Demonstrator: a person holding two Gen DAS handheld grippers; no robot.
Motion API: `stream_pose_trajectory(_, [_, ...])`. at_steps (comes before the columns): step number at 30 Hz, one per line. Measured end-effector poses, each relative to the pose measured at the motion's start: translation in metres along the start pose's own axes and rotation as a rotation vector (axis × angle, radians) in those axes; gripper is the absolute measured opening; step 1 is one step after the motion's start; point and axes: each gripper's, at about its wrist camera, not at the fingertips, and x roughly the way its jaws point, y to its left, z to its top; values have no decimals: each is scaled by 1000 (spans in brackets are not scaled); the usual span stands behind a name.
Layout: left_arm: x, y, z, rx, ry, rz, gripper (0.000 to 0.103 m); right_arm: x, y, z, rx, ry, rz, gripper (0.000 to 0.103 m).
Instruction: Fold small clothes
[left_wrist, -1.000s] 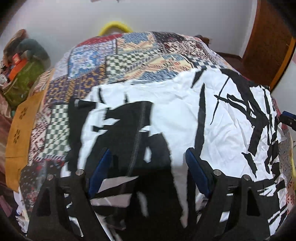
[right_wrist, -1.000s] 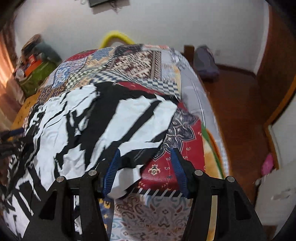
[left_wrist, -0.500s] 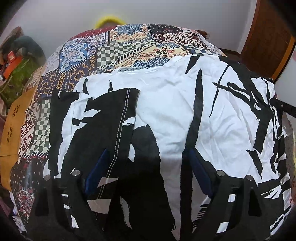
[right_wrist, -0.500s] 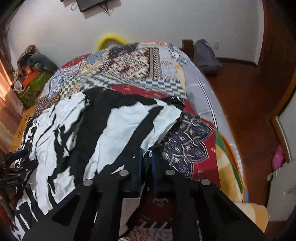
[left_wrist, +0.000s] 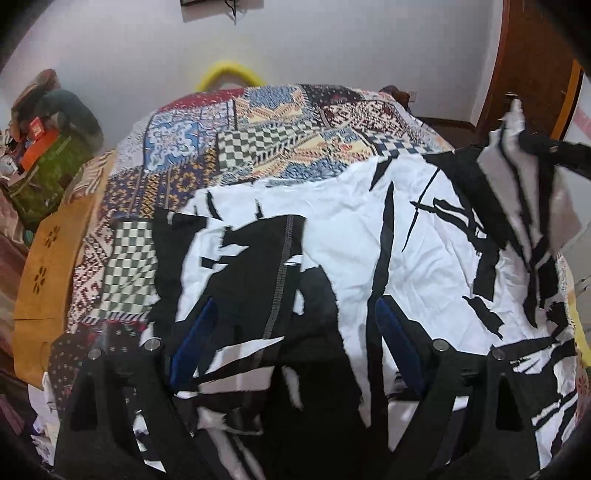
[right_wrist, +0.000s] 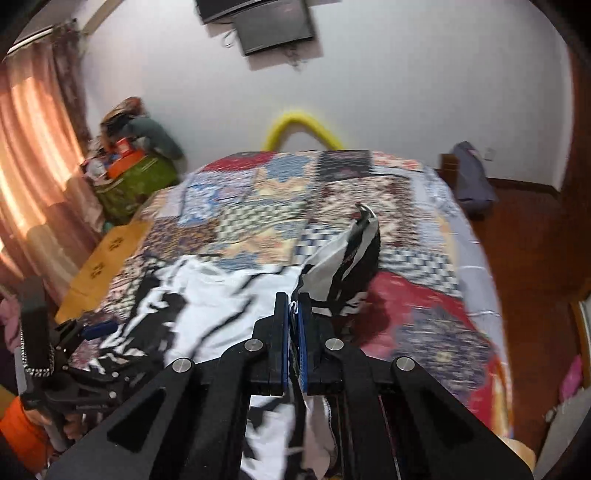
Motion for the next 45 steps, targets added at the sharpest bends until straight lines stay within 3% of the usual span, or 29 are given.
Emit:
stream_pose_trajectory(11, [-29,37,-18,-2,-12,58,87,94,61,-38,-68,244,69,9])
stream_pose_trajectory(16, [-27,37,-16,-12,-3,56,87,91,67,-43,-101,282,54,14])
stream_pose_trajectory(21, [-22,23,1,-21,-3,6,87,52,63,-32,-158,202,77,37])
stream_pose_trajectory(27, [-6,-18,32,18,-1,-65,87,16,26,-22,-147,103,15,37])
stream_pose_trajectory(33, [40,-50,61,44,57,-91,86,20,-10,-33,-82,125,-26,37])
stream_pose_trajectory(40, [88,-64,82,8,109,-139,55,43,-24,-54,-54,187,30,37])
stream_pose_trajectory(42, [94,-68,85,12,112,-147,38,49,-20,-57,-69,198,41,37])
stream_pose_trajectory(43, [98,-70,85,17,117,-134,22,53,-17,-59,-81,204,44,37])
stream_pose_trajectory(45, [98,-72,84,23,103,-135,14,59,-13,-61,-101,218,42,37])
